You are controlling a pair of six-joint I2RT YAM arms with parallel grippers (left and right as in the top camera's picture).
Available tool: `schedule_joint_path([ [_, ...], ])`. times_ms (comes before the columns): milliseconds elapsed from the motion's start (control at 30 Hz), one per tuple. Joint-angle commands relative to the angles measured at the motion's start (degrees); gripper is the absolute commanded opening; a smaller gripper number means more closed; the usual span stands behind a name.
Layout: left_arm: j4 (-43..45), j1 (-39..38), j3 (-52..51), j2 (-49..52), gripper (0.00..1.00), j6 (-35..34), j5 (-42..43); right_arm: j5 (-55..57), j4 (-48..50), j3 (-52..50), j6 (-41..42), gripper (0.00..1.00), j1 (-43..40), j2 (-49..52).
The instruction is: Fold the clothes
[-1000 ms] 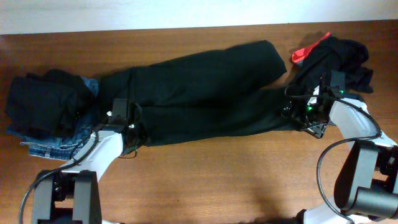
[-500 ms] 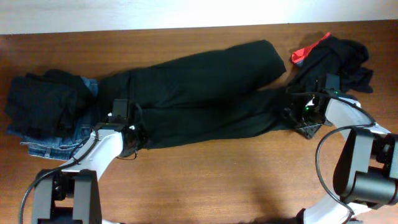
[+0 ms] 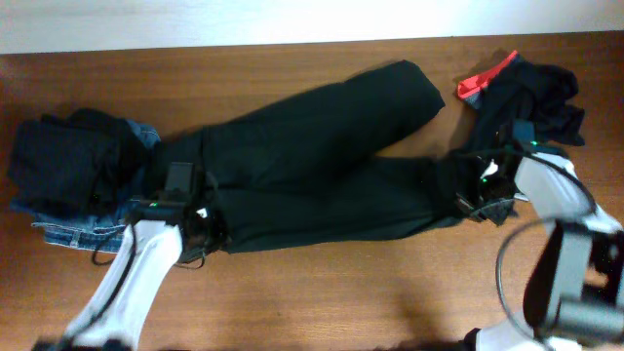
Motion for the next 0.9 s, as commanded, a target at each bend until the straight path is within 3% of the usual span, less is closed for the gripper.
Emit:
schedule_joint_path([
  [0, -5.27, 0.20, 4.13, -8.17, 0.01, 4.22, -1.49, 12.28, -3.61, 1.55, -1.49, 0.04, -0.04, -10.56],
  [233, -18.97, 0.20, 9.81, -20.46, 0.01, 5.09, -1.53, 15.61, -8.13, 1.55, -1.51, 0.04, -0.04, -26.64],
  [400, -26.97, 0.20, 12.04, -26.32, 0.01, 3.87, -3.80, 15.74, -9.53, 3.15, -1.51, 0.04, 0.00, -32.50],
  [633, -25.88, 0.20, 12.39, -26.01, 0.01, 2.84, -7.21, 13.57, -13.33, 10.51, -4.83, 0.04, 0.07, -27.63],
  [867, -23.87, 0.22, 14.05, -19.15, 0.01, 2.21, -10.82, 13.09, -20.57, 22.01, -9.11, 0.04, 0.20, -14.78],
])
